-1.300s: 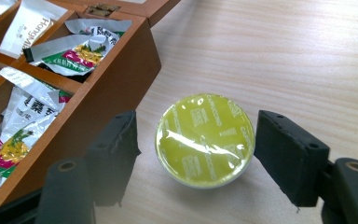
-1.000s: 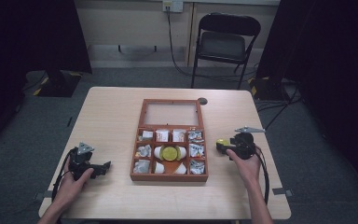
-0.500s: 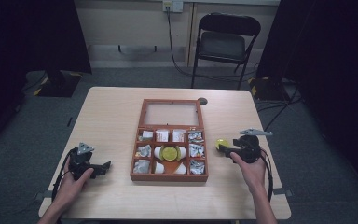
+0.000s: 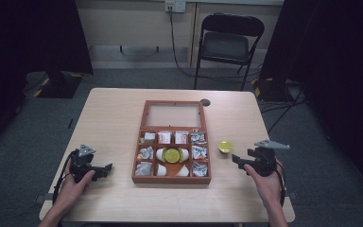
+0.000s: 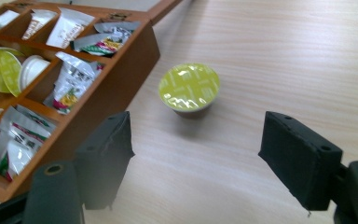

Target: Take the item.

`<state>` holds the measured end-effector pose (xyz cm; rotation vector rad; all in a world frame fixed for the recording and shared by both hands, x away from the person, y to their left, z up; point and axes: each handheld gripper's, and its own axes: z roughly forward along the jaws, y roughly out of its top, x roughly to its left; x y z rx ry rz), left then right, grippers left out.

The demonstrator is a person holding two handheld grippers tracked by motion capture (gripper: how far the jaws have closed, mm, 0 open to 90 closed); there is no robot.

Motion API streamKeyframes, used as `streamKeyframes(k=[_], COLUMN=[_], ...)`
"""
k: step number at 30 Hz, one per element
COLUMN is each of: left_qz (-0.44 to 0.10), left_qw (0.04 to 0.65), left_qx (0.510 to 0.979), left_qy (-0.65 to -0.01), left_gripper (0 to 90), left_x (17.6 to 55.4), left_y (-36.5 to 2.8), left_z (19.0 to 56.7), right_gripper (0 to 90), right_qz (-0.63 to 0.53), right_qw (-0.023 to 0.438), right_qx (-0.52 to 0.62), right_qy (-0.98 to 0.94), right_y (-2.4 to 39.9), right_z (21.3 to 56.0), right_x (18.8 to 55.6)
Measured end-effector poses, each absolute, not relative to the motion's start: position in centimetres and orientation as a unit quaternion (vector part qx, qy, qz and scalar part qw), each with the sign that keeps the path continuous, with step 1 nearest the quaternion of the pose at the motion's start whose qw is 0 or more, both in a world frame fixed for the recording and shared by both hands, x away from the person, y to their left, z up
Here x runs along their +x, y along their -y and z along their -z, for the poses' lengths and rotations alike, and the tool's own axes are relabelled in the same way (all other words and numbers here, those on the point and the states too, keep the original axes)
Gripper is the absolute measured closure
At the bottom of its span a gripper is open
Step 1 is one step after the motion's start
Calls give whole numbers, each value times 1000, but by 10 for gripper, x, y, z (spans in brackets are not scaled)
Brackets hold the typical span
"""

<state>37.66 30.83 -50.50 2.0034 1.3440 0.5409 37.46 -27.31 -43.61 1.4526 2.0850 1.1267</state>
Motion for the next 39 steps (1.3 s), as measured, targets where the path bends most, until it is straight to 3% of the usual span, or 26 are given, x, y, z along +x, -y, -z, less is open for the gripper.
streamKeyframes(k=[17, 32, 37, 39], left_qz=[-207, -207, -207, -207], left_qw=[328, 328, 328, 328], left_qx=[765, 765, 765, 765], left_qy=[-514, -513, -513, -513], left_gripper=[0, 0, 0, 0], left_x=[377, 377, 377, 377], left_y=[-308, -308, -308, -308], left_z=[505, 505, 505, 505], right_gripper=[225, 191, 186, 143], right_qz=[-382, -310, -293, -287], right_qw=[182, 192, 226, 242], right_qx=[563, 598, 591, 589], right_qy=[-710, -713, -716, -715], right_y=[321, 337, 331, 326], right_z=[456, 487, 491, 494], right_x=[356, 361, 360, 360])
